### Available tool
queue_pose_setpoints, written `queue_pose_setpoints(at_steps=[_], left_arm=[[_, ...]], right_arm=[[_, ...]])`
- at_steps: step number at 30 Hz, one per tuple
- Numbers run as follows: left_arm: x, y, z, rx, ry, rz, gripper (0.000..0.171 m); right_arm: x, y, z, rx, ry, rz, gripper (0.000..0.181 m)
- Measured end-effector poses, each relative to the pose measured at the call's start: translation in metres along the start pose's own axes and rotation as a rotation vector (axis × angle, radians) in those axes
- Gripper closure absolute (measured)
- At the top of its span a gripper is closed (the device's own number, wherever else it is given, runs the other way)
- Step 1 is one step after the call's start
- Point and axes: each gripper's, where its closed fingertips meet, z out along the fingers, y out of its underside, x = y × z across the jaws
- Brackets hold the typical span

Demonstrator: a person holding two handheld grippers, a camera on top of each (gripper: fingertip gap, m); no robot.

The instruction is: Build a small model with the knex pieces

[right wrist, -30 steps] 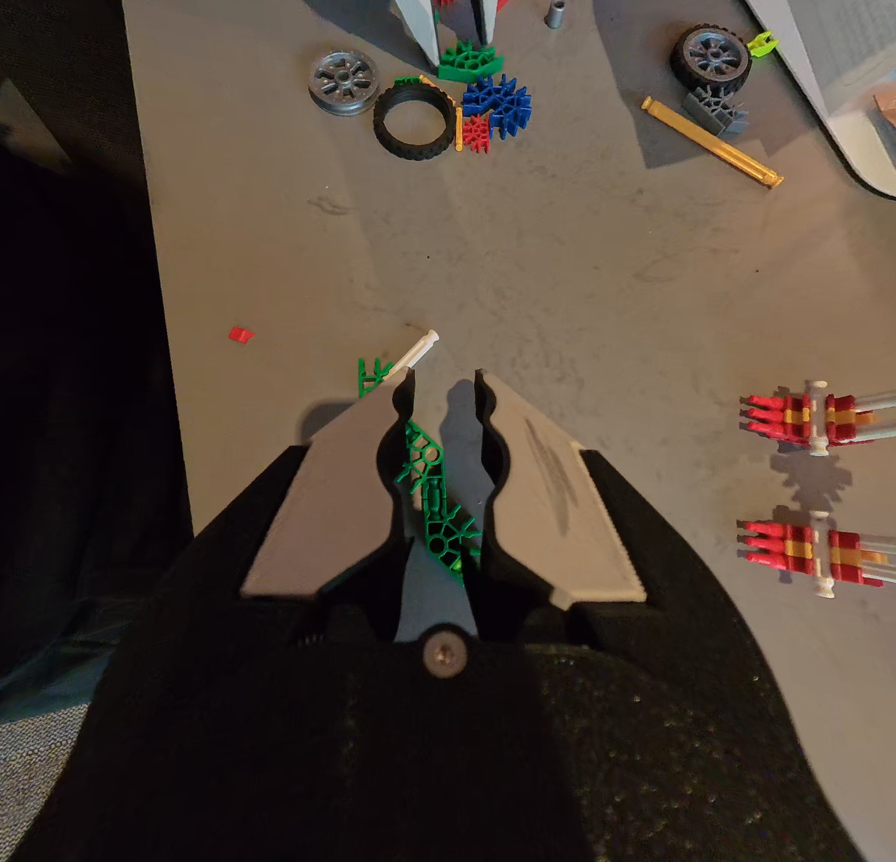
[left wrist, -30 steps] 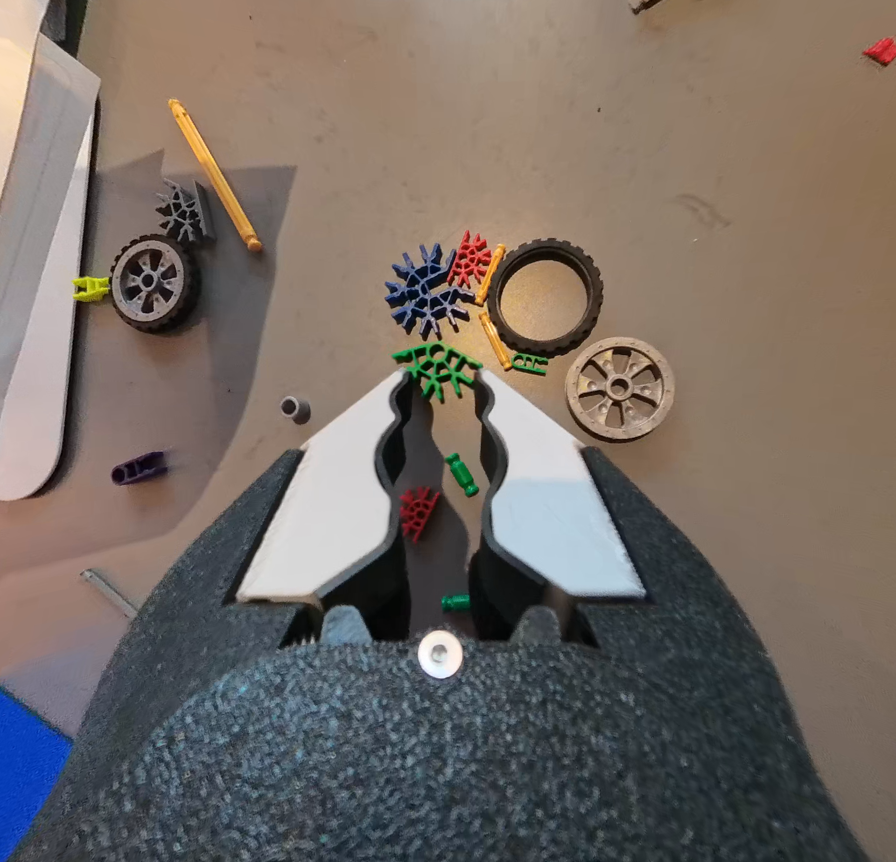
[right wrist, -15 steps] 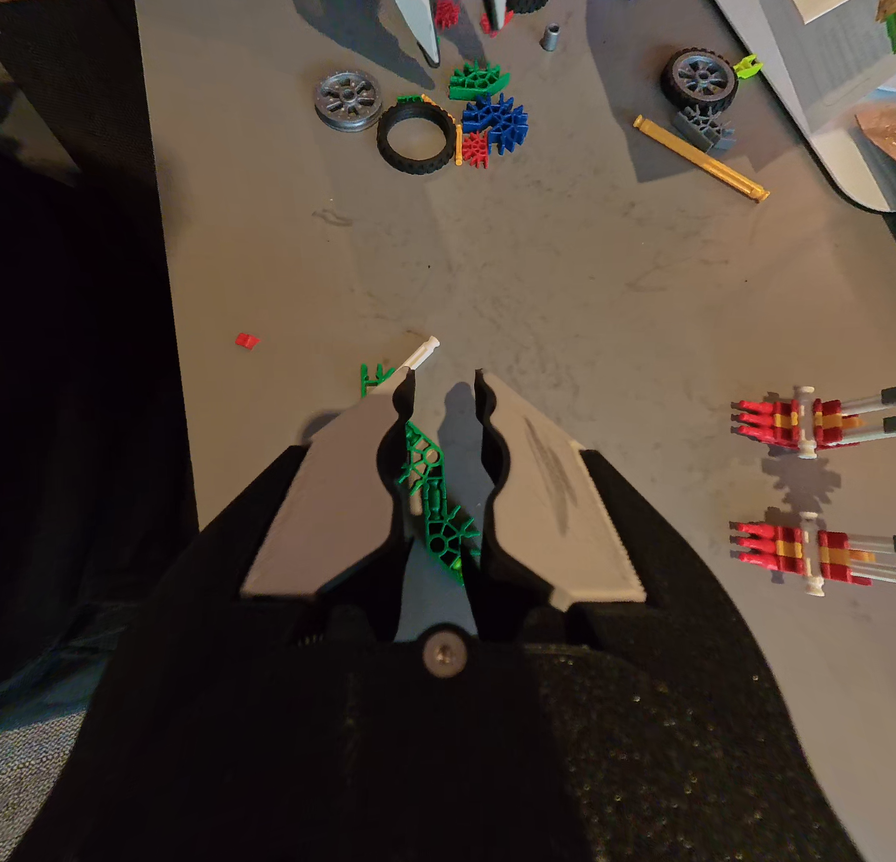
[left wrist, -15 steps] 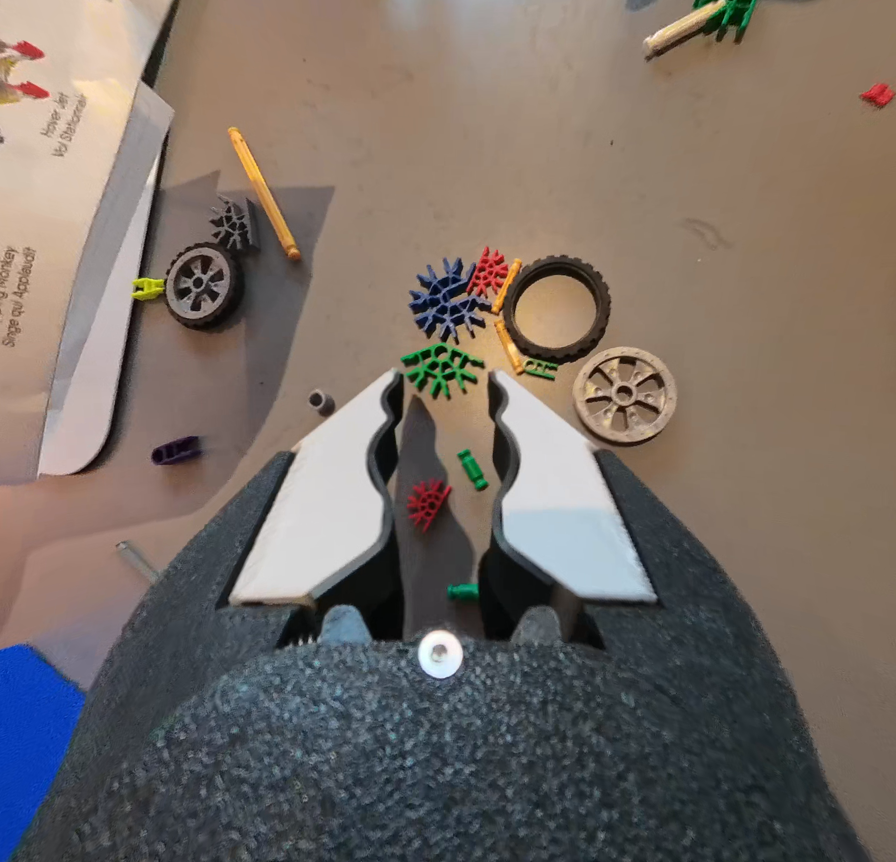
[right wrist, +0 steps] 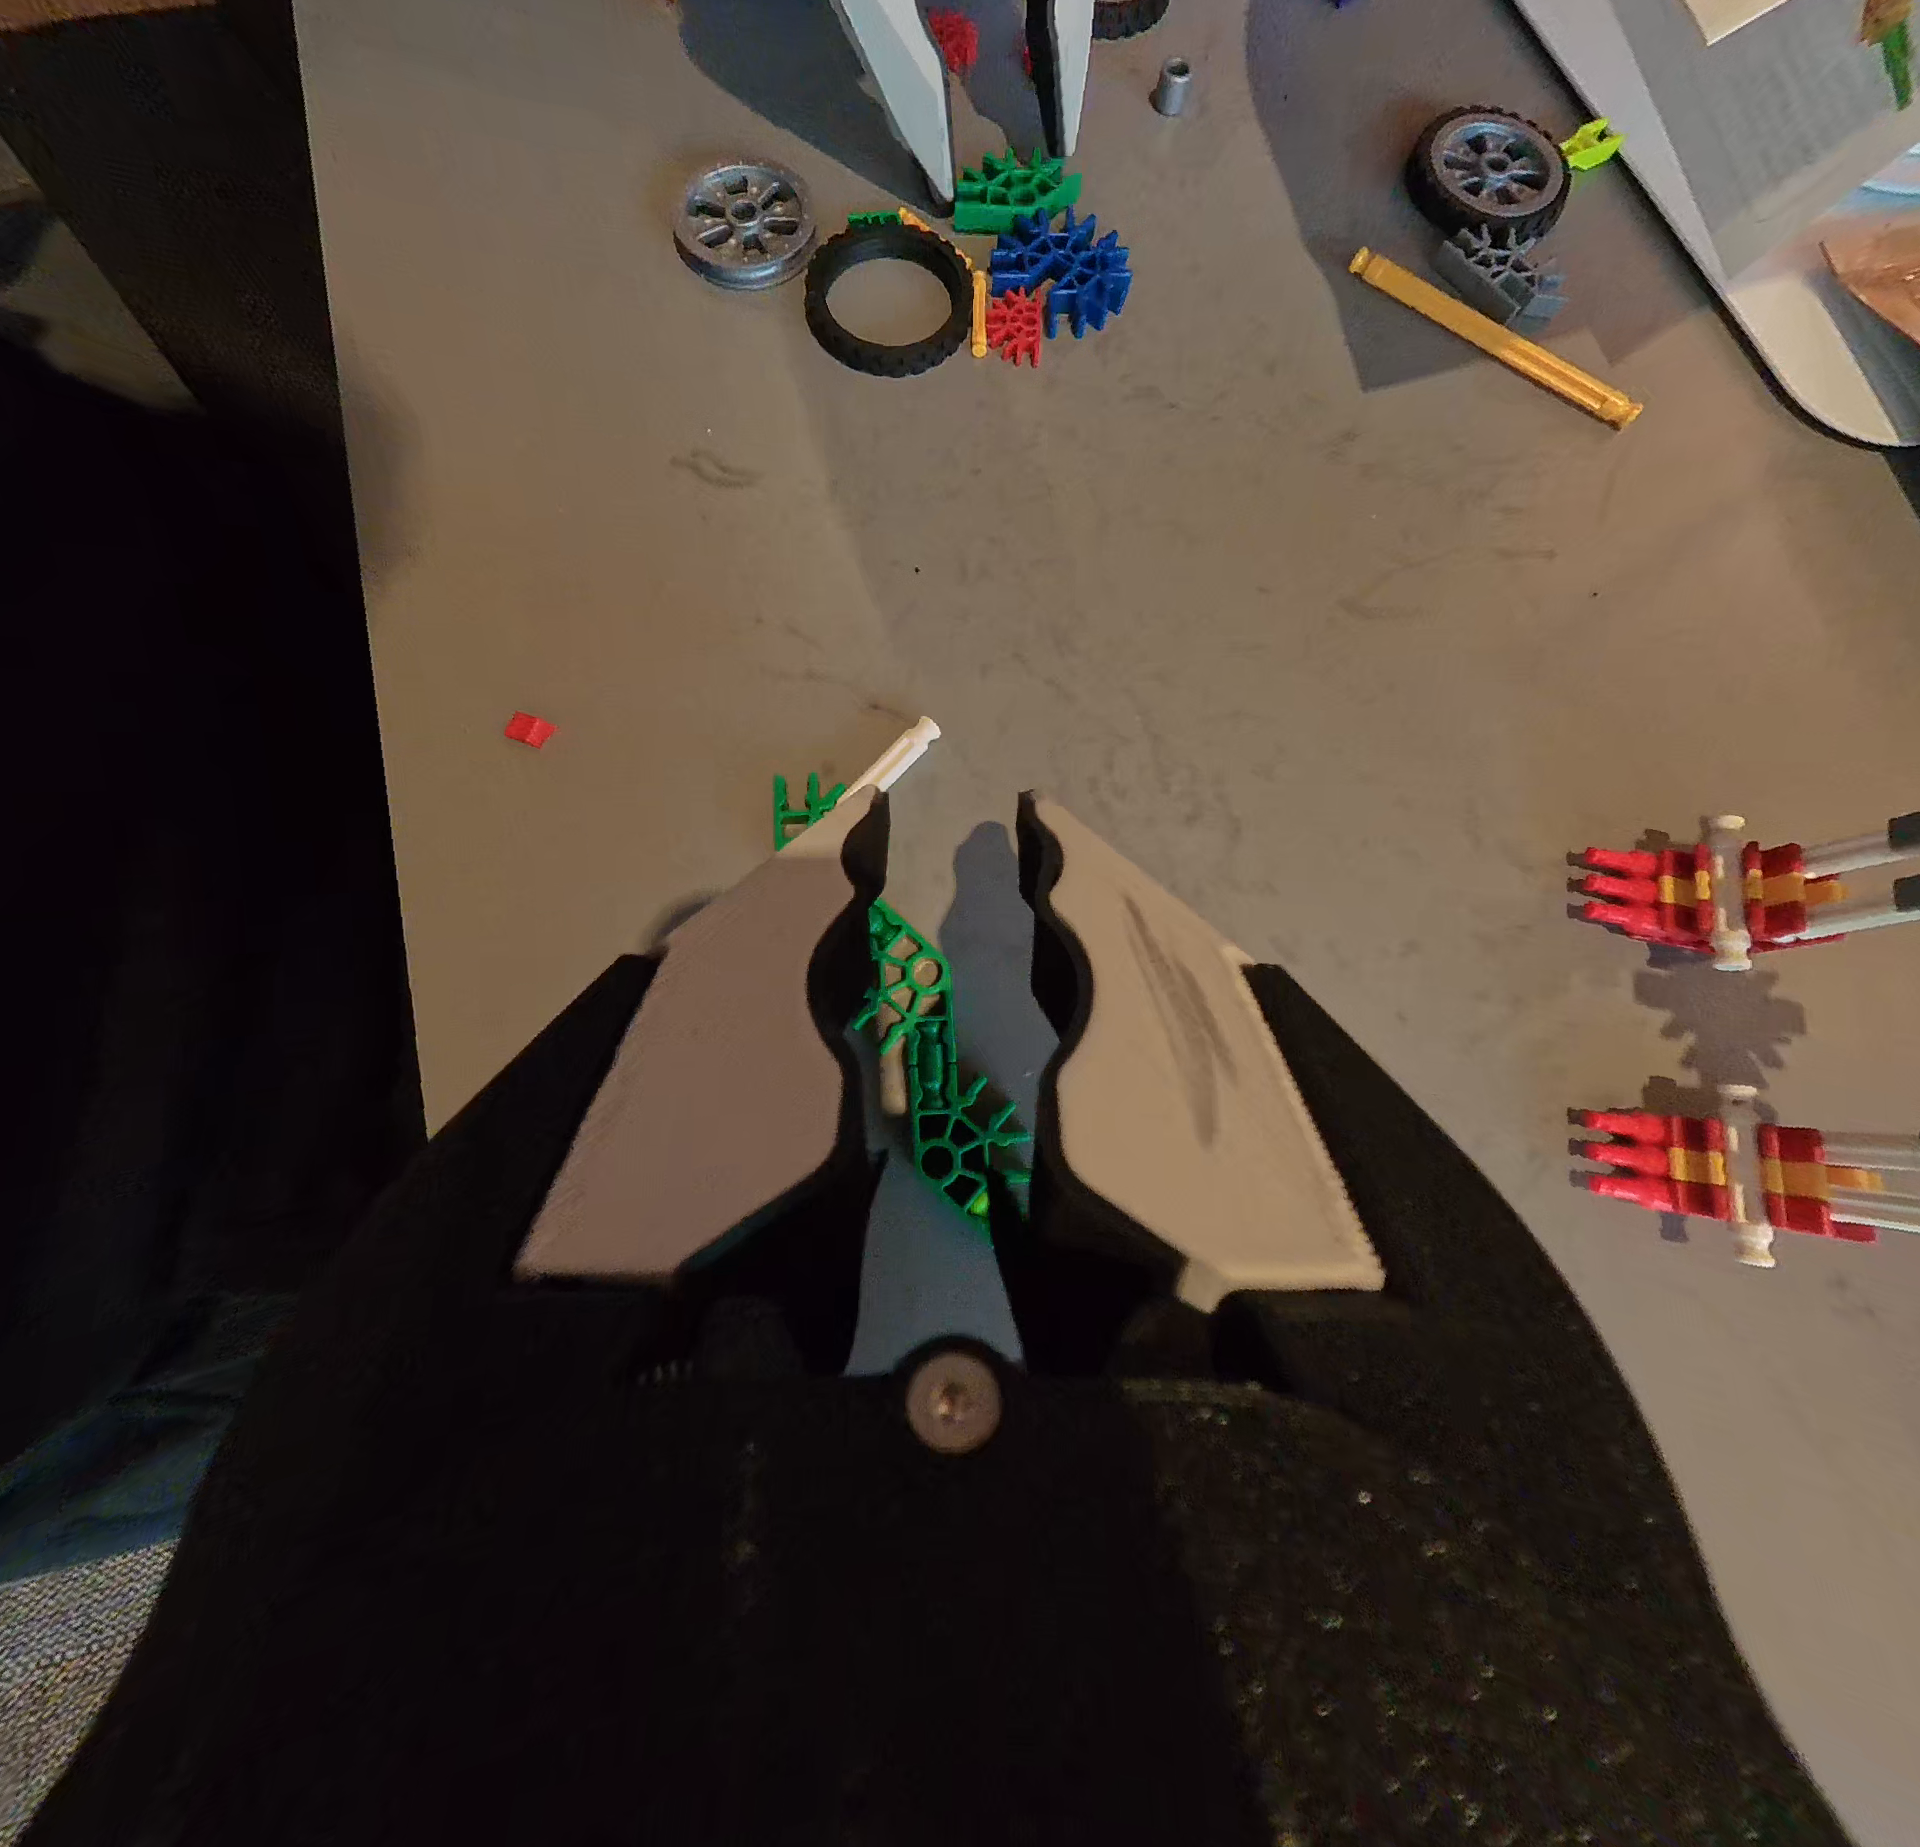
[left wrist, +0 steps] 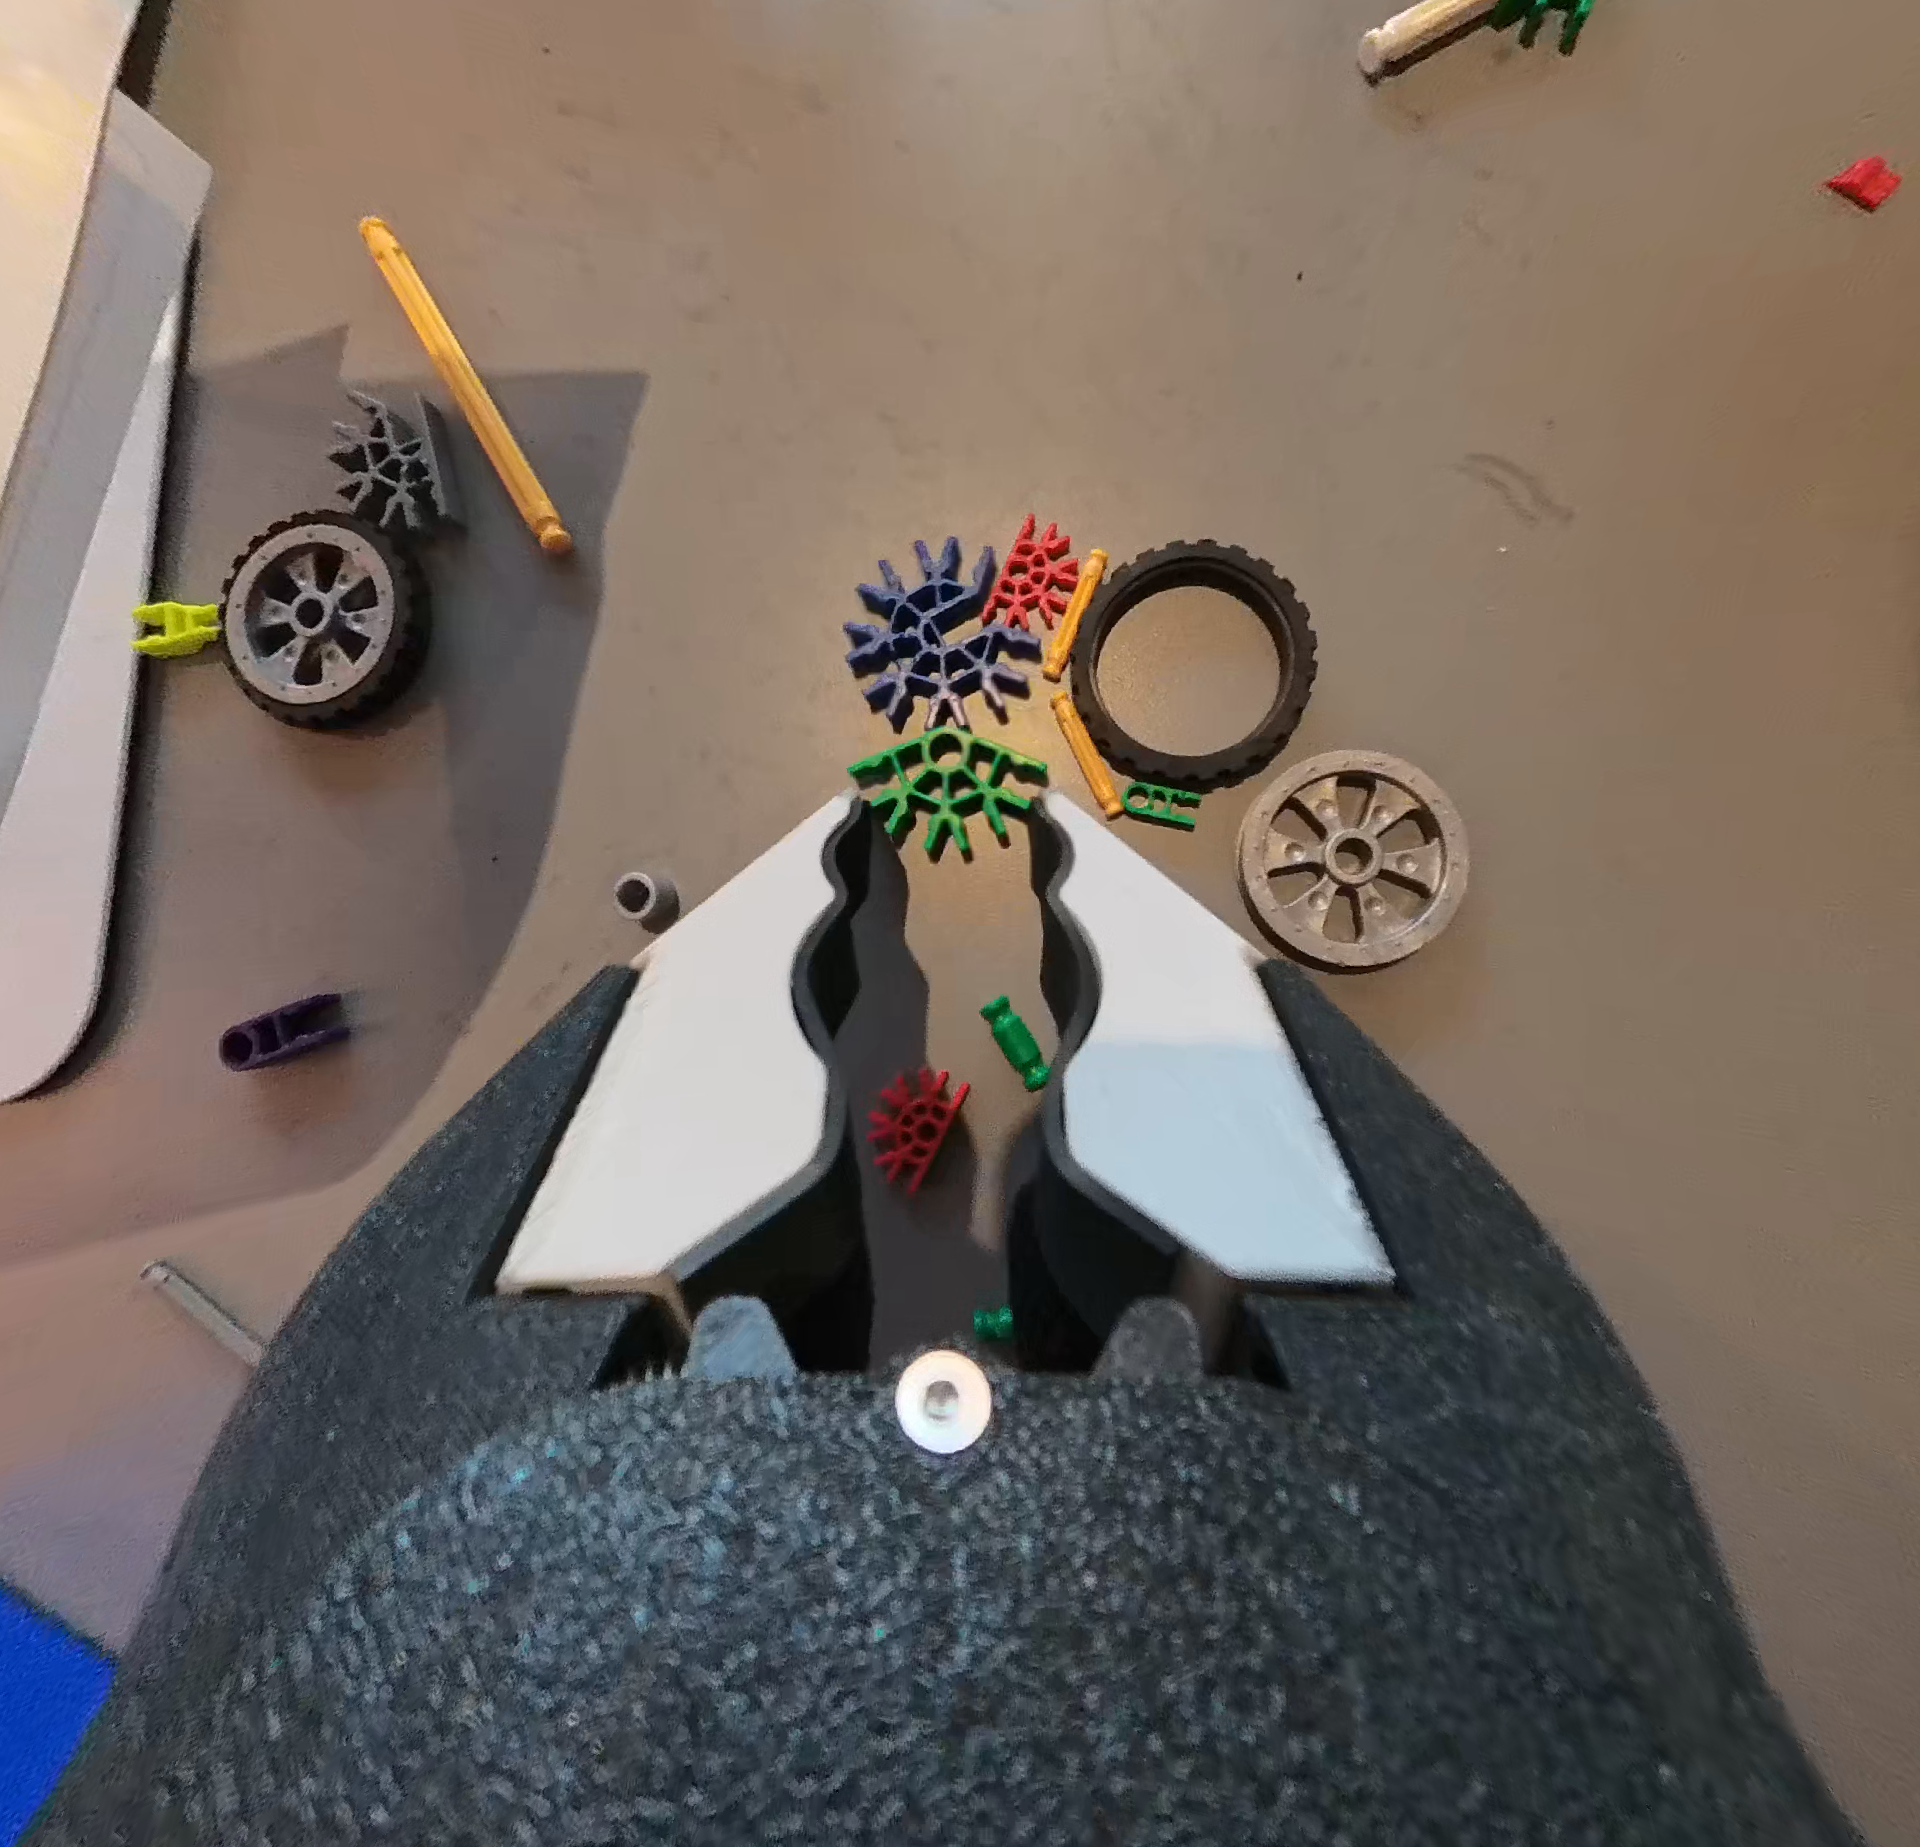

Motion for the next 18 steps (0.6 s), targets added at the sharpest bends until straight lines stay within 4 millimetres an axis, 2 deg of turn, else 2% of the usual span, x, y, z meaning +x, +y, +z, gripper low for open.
queue_pose_setpoints(at_steps=[2,3,5,7,9,11,14,18], left_arm=[[-0.003,-0.005,-0.006,0.012,-0.04,-0.017,0.142],[-0.002,-0.012,-0.011,0.031,-0.063,-0.013,0.161],[0.002,-0.038,-0.02,0.105,-0.104,-0.023,0.171],[0.012,-0.057,-0.019,0.122,-0.119,0.006,0.171],[0.016,-0.056,-0.01,0.049,-0.141,0.051,0.171],[0.014,-0.057,-0.006,0.047,-0.142,0.052,0.17],[-0.005,-0.052,-0.011,0.033,-0.2,0.002,0.162],[-0.033,-0.061,-0.017,0.084,-0.284,-0.055,0.145]], right_arm=[[0.0,-0.001,-0.002,0.004,0.002,-0.001,0.157],[0.0,-0.001,-0.003,0.005,0.004,-0.002,0.157],[0.001,-0.001,-0.004,0.009,0.007,0.009,0.157],[0.001,-0.003,-0.005,0.018,0.0,0.014,0.157],[0.003,-0.003,-0.006,0.011,0.006,0.009,0.157],[0.006,-0.004,-0.008,0.005,0.019,0.003,0.157],[0.007,-0.006,-0.013,0.015,0.03,-0.001,0.157],[0.012,-0.008,-0.017,0.031,0.049,0.01,0.157]])
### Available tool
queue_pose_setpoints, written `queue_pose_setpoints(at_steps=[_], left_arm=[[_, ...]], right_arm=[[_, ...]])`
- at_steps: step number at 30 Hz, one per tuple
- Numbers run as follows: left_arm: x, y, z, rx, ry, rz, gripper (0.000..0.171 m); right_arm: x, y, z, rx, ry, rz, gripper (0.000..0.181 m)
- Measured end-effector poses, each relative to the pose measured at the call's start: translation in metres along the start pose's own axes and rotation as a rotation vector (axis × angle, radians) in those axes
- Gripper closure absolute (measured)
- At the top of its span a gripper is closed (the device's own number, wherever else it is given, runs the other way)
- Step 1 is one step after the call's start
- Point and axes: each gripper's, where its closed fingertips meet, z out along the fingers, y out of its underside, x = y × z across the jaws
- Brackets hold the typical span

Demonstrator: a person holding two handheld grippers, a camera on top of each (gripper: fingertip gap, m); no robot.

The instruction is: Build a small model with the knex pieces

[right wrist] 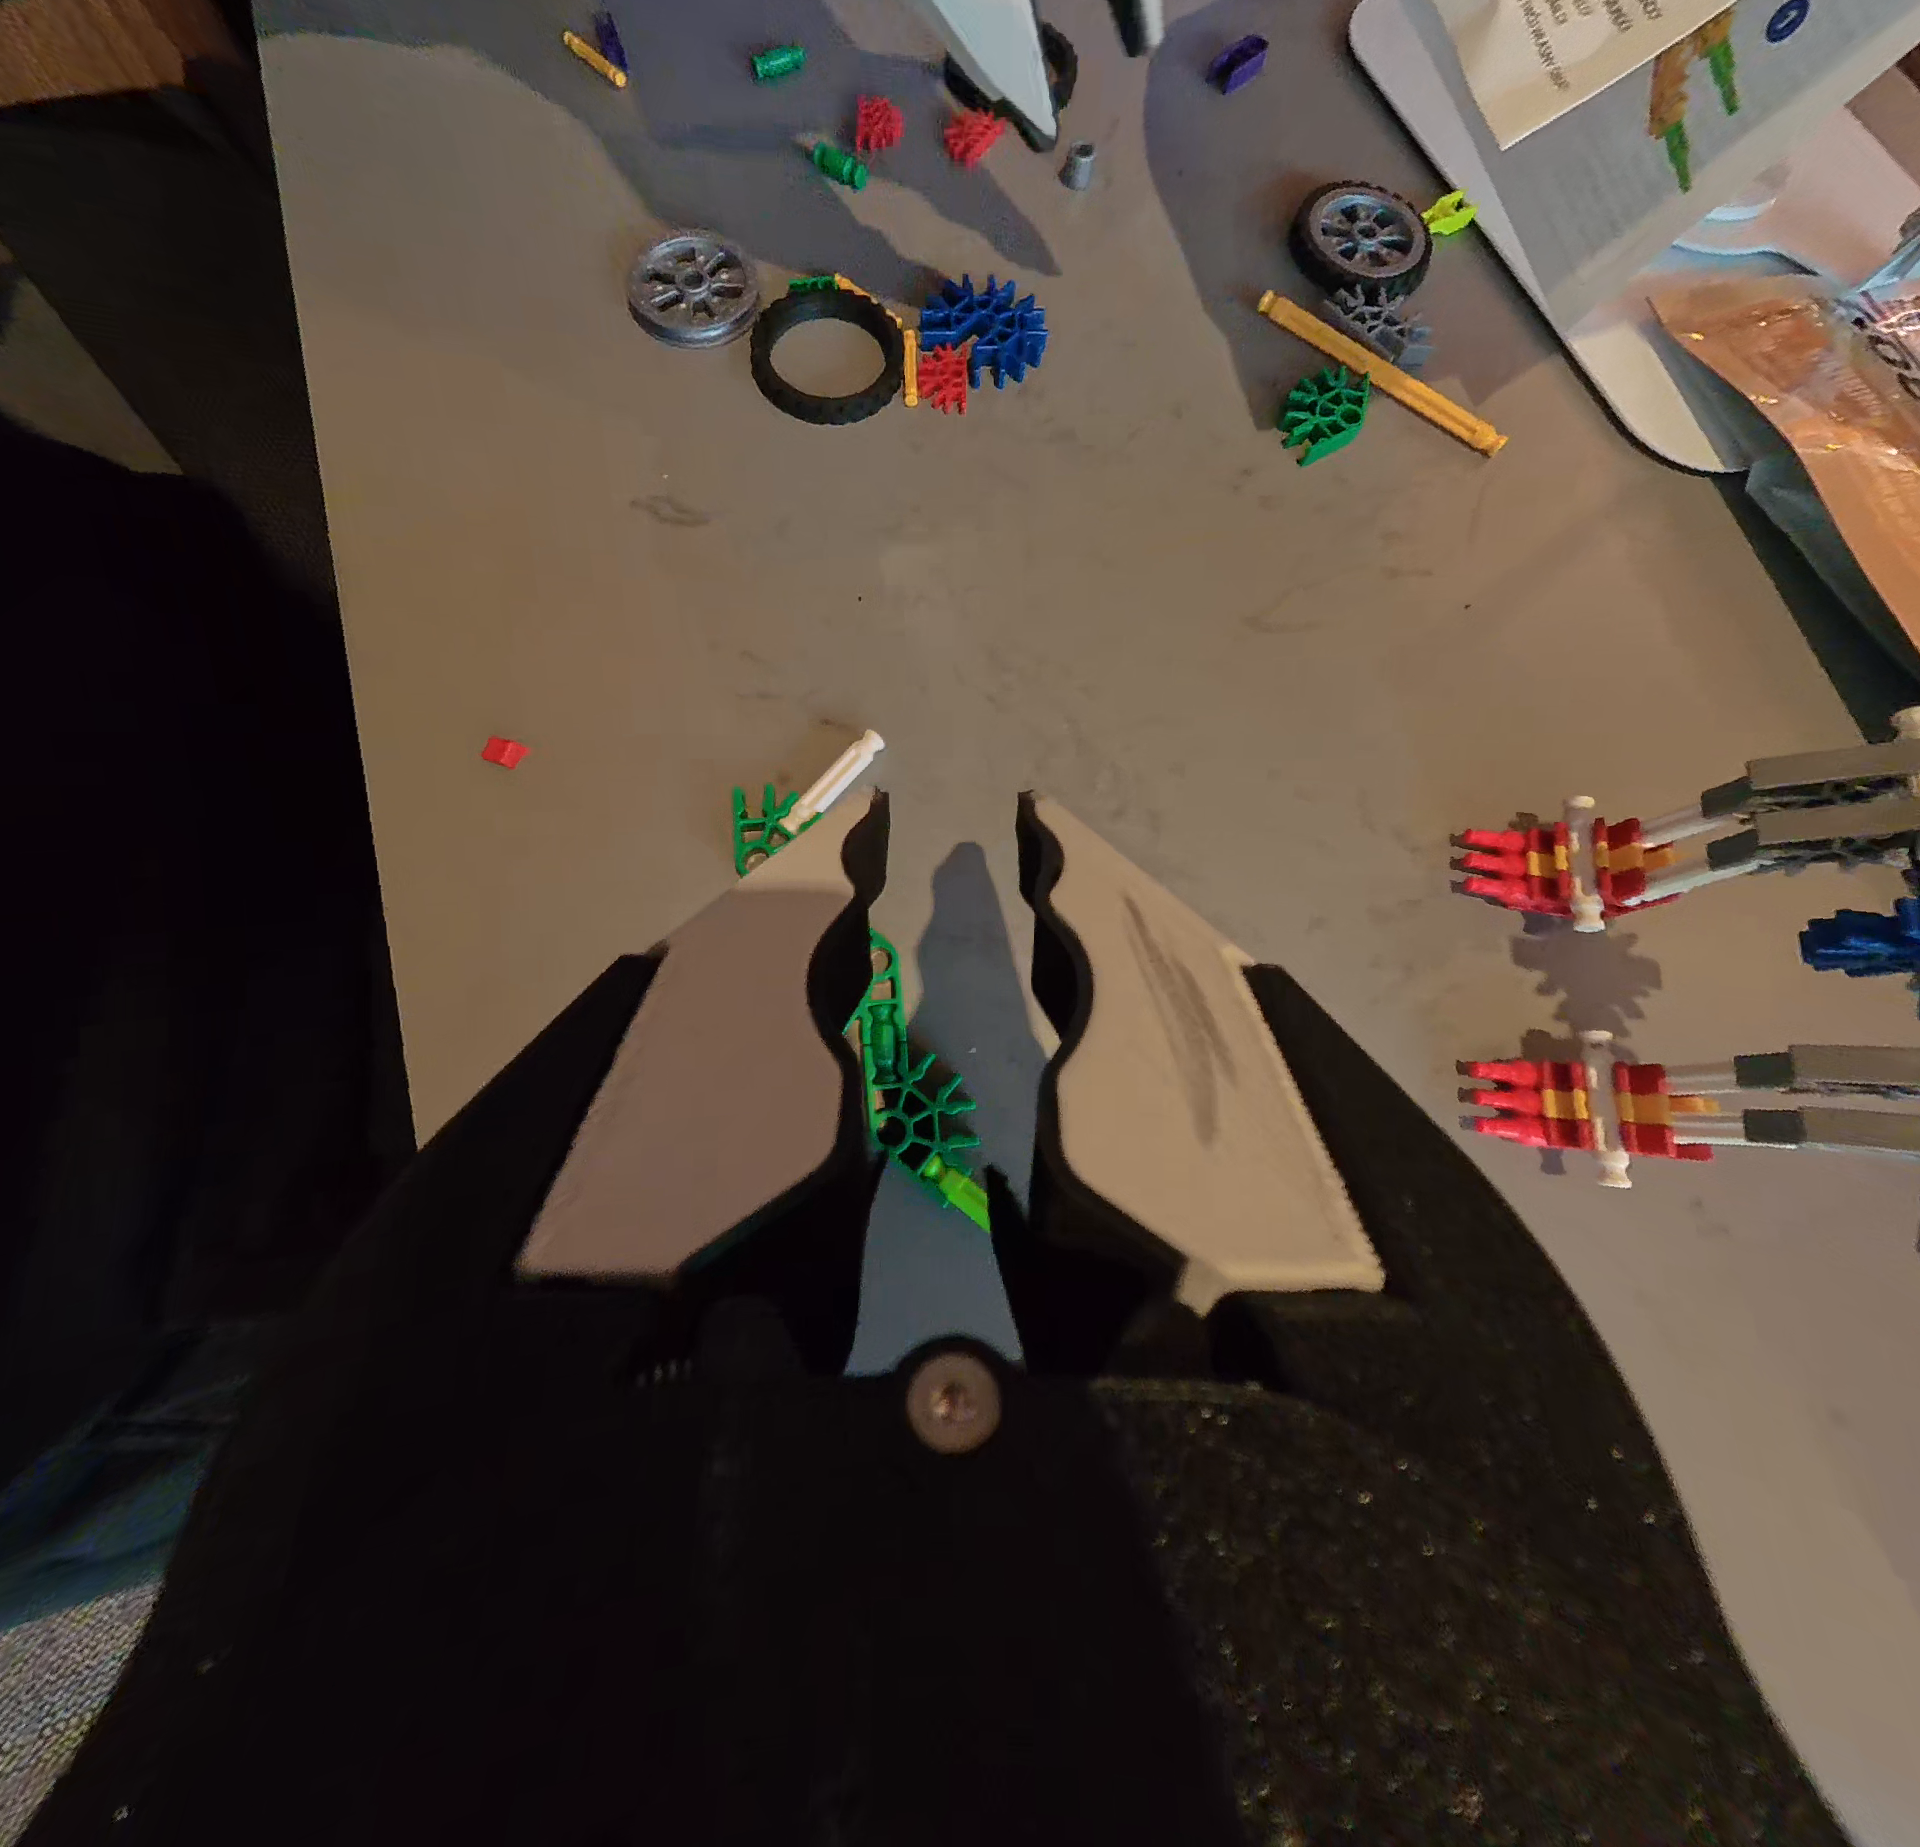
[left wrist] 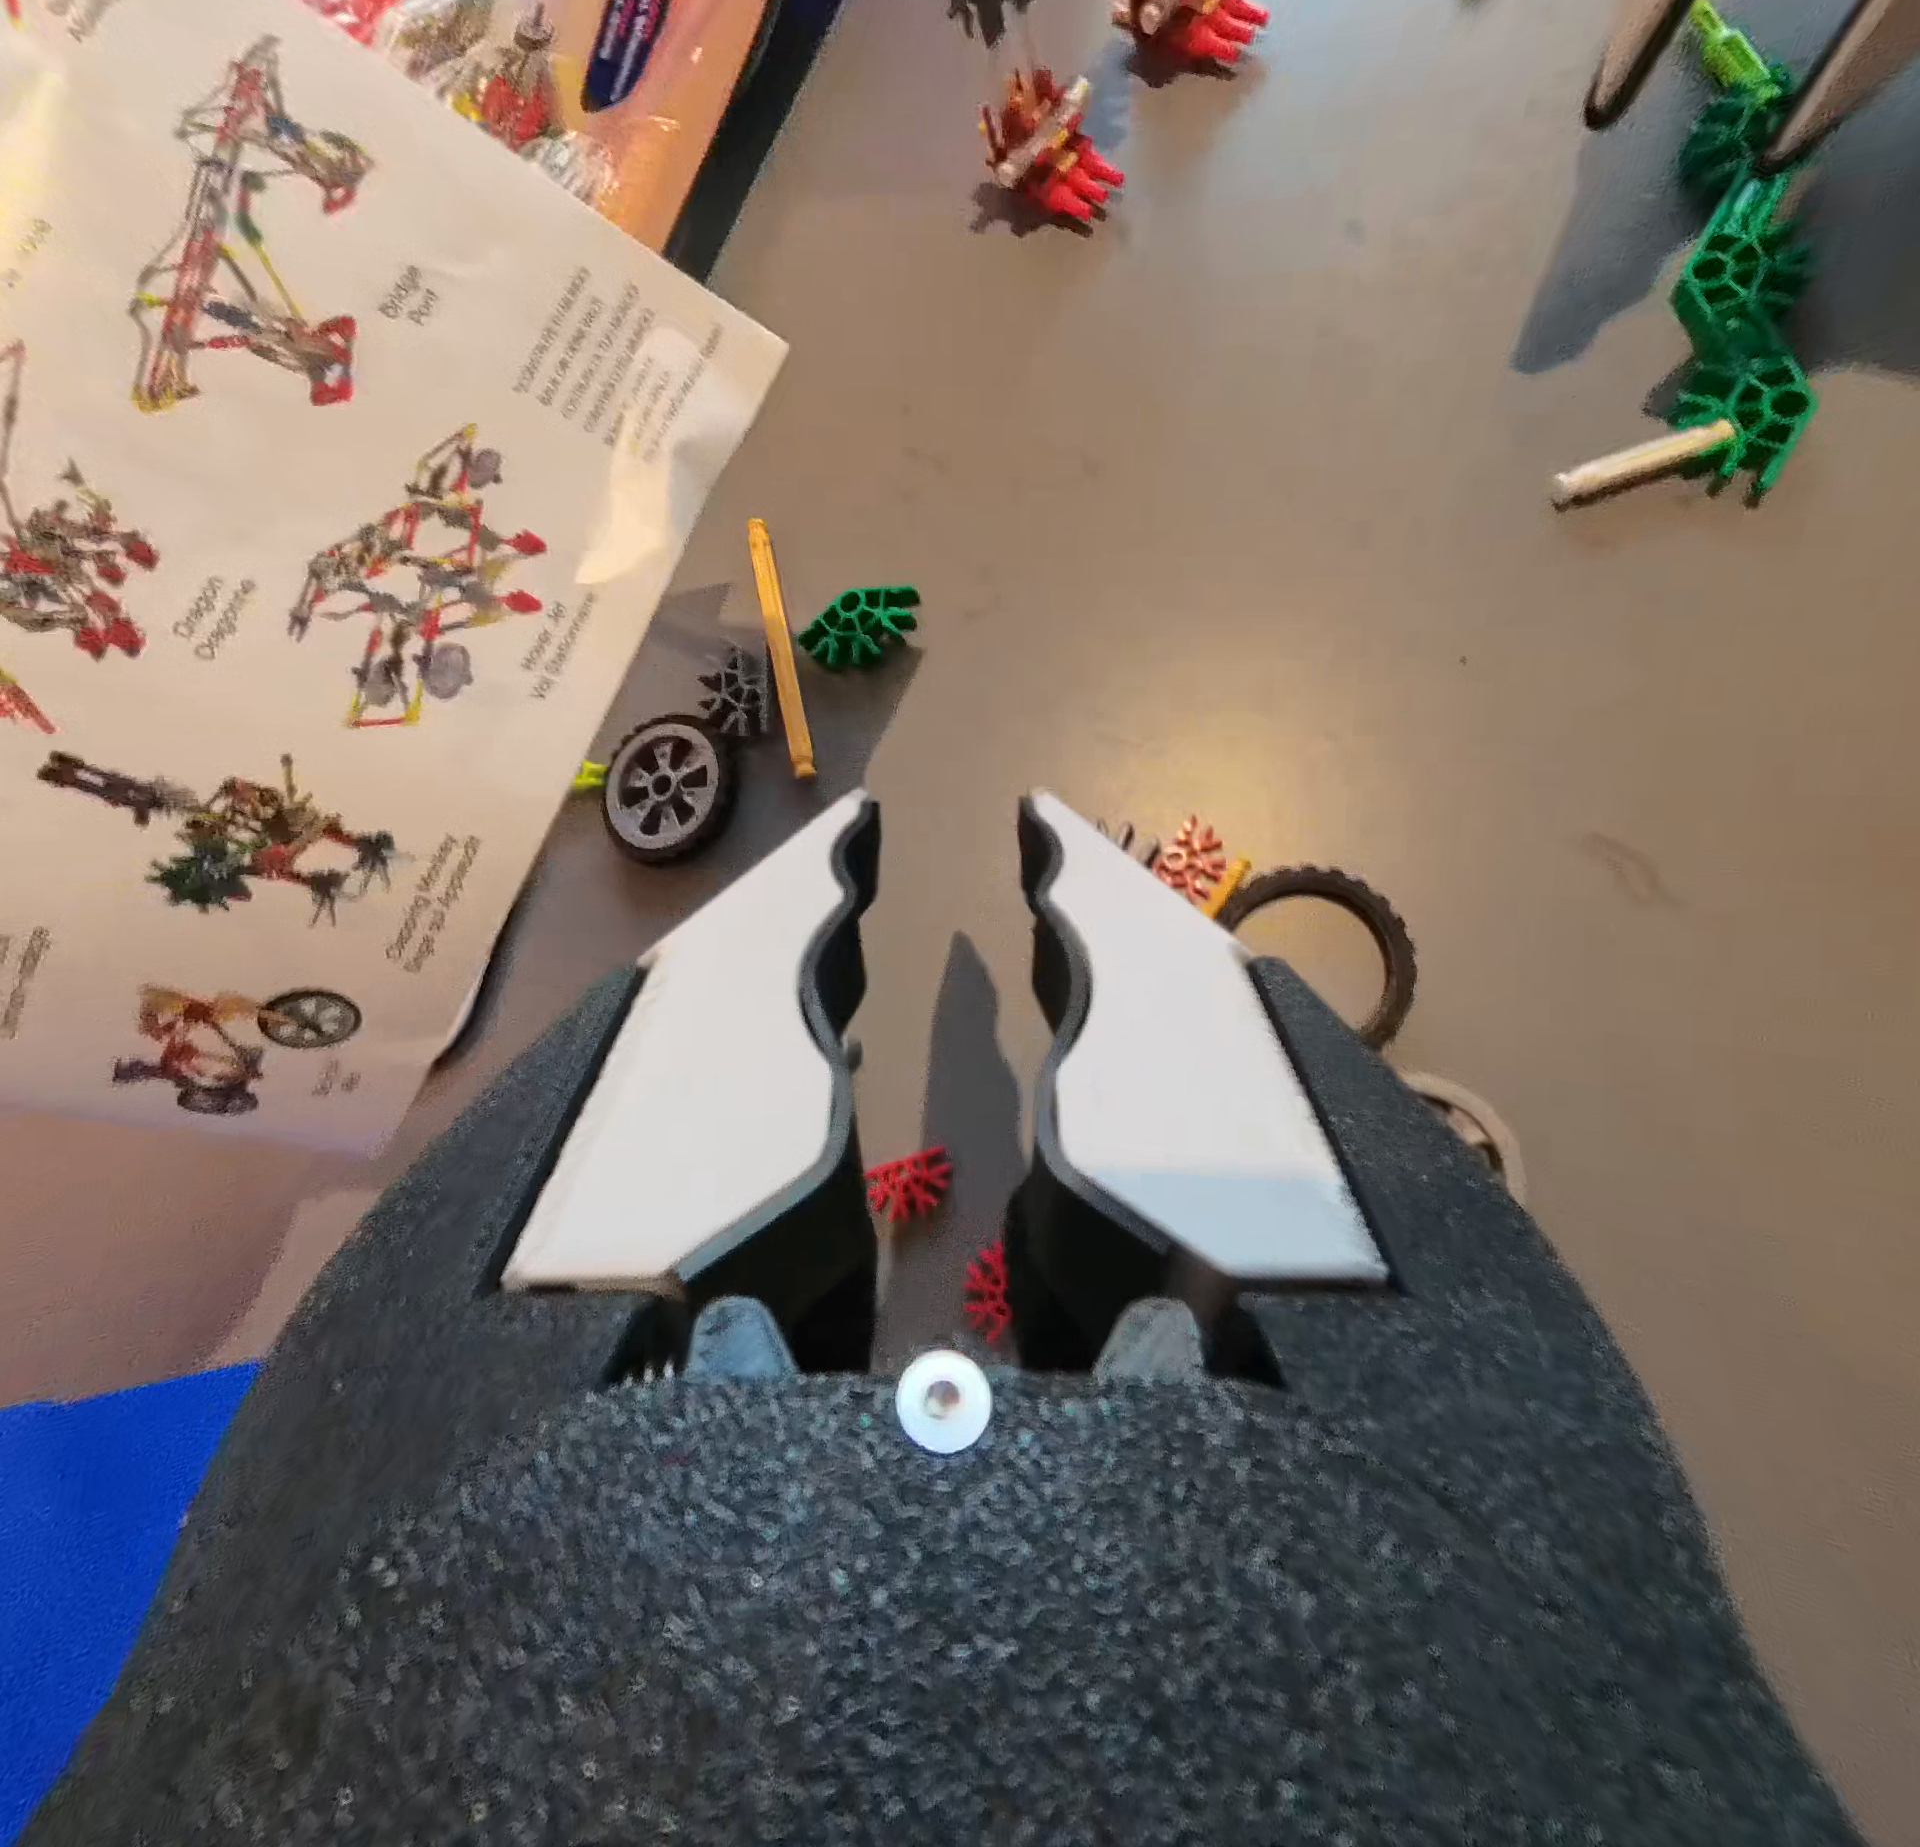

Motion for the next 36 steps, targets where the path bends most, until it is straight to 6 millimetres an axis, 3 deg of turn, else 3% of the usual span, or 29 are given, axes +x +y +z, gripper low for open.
queue_pose_setpoints(at_steps=[5,9,13,23,32,36], left_arm=[[0.0,-0.022,0.037,0.007,0.016,0.058,0.133],[-0.008,-0.017,0.076,-0.098,0.008,0.094,0.131],[-0.015,-0.013,0.092,-0.101,0.05,0.093,0.128],[-0.011,-0.01,0.093,-0.11,0.19,-0.052,0.132],[0.047,-0.014,0.071,-0.11,0.294,-0.008,0.135],[0.05,-0.016,0.065,-0.091,0.278,0.036,0.13]], right_arm=[[-0.003,-0.005,0.006,0.014,-0.011,-0.01,0.157],[-0.008,-0.01,0.01,0.028,-0.023,-0.023,0.157],[-0.009,-0.01,0.011,0.039,-0.034,-0.023,0.157],[-0.005,-0.004,0.011,0.052,-0.051,-0.012,0.157],[0.006,-0.009,0.017,0.035,-0.045,0.002,0.157],[0.015,-0.017,0.027,-0.005,-0.04,-0.001,0.157]])
